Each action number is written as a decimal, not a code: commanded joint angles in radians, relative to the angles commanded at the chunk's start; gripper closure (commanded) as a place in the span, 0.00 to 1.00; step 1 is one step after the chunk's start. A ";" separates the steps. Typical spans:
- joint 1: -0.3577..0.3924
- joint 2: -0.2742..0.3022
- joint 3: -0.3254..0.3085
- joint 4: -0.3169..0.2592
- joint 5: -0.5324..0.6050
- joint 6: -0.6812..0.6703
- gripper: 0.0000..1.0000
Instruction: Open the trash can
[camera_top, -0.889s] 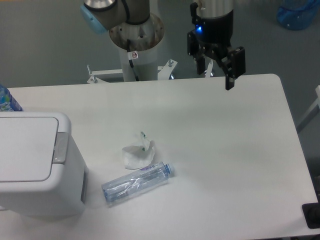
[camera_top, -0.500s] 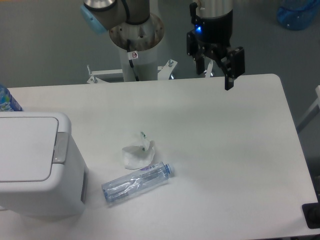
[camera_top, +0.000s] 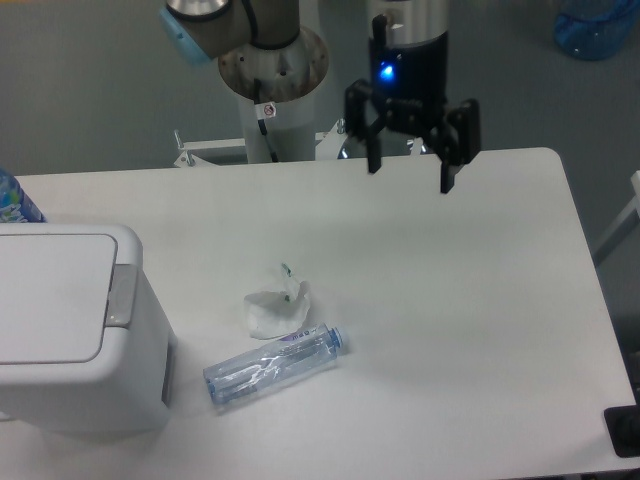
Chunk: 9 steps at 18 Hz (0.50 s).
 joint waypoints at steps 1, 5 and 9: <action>-0.026 -0.011 0.000 0.034 0.000 -0.074 0.00; -0.100 -0.034 -0.003 0.092 0.002 -0.241 0.00; -0.172 -0.055 0.005 0.095 -0.002 -0.358 0.00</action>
